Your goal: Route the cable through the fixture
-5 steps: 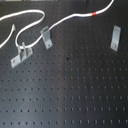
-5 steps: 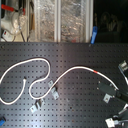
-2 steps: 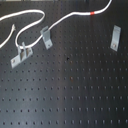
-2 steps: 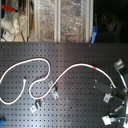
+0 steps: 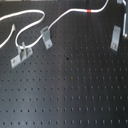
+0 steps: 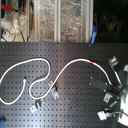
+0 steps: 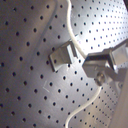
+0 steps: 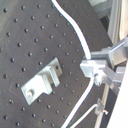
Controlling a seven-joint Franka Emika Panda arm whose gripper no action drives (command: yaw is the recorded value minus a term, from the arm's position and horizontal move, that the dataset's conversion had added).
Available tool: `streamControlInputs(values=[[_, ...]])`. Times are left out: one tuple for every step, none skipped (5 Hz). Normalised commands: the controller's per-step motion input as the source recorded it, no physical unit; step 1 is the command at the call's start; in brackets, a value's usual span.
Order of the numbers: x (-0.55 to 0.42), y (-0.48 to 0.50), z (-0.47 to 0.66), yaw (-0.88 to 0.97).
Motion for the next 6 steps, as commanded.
streamControlInputs(values=[[-0.292,0.383,0.11,-0.06],[-0.056,-0.079,0.14,0.00],[-0.011,0.293,0.20,0.07],[-0.101,0.124,0.18,0.17],[-0.091,0.227,0.16,0.14],[0.119,0.175,0.31,0.08]])
